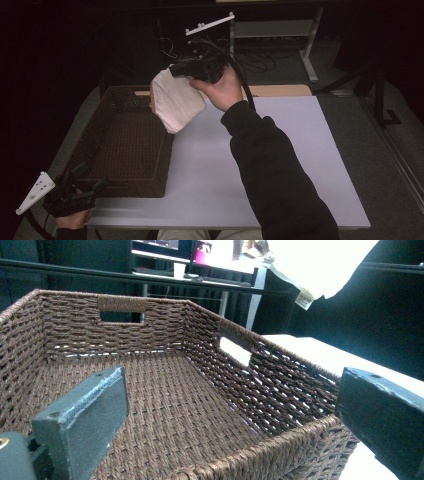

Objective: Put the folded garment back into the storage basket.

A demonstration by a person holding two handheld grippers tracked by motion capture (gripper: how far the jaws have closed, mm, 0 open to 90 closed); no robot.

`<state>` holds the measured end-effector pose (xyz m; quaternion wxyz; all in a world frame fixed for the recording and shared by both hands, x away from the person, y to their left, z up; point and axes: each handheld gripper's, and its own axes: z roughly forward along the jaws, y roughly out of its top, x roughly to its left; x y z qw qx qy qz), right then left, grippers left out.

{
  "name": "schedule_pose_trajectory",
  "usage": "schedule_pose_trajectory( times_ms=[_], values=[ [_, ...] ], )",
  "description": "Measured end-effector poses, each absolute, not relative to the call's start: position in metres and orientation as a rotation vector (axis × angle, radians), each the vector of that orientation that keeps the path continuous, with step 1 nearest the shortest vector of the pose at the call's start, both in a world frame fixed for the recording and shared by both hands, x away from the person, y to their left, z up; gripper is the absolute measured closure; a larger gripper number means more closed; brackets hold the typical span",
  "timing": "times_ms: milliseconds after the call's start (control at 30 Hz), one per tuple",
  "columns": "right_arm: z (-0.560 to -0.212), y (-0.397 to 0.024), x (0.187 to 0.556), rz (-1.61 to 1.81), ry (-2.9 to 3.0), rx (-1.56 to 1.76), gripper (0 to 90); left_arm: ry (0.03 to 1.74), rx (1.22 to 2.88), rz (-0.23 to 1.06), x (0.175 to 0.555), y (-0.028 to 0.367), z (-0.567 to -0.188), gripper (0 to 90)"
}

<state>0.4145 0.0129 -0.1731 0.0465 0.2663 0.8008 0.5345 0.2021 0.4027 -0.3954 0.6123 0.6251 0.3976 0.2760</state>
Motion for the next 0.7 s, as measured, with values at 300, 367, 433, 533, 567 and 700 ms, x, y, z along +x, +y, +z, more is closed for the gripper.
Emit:
schedule_pose_trajectory(
  times_ms=[300, 367, 433, 533, 567, 700],
  values=[
    [-0.177, 0.040, 0.417, 1.627, 2.481, 0.782, 86.1, 0.912, 1.435, 0.634, 0.202, 0.403, -0.396, 1.0],
    [-0.178, 0.045, 0.418, 1.627, 2.487, 0.777, 86.1, 0.912, 1.435, 0.633, 0.202, 0.403, -0.396, 1.0],
    [-0.179, 0.050, 0.418, 1.619, 2.497, 0.773, 86.1, 0.912, 1.436, 0.632, 0.202, 0.403, -0.396, 1.0],
    [-0.181, 0.056, 0.419, 1.612, 2.507, 0.766, 86.1, 0.913, 1.434, 0.635, 0.202, 0.403, -0.396, 1.0],
    [-0.182, 0.059, 0.420, 1.611, 2.509, 0.767, 86.1, 0.913, 1.435, 0.635, 0.202, 0.403, -0.396, 1.0],
    [-0.184, 0.067, 0.422, 1.617, 2.515, 0.761, 86.1, 0.913, 1.437, 0.636, 0.202, 0.403, -0.396, 1.0]
  ],
)
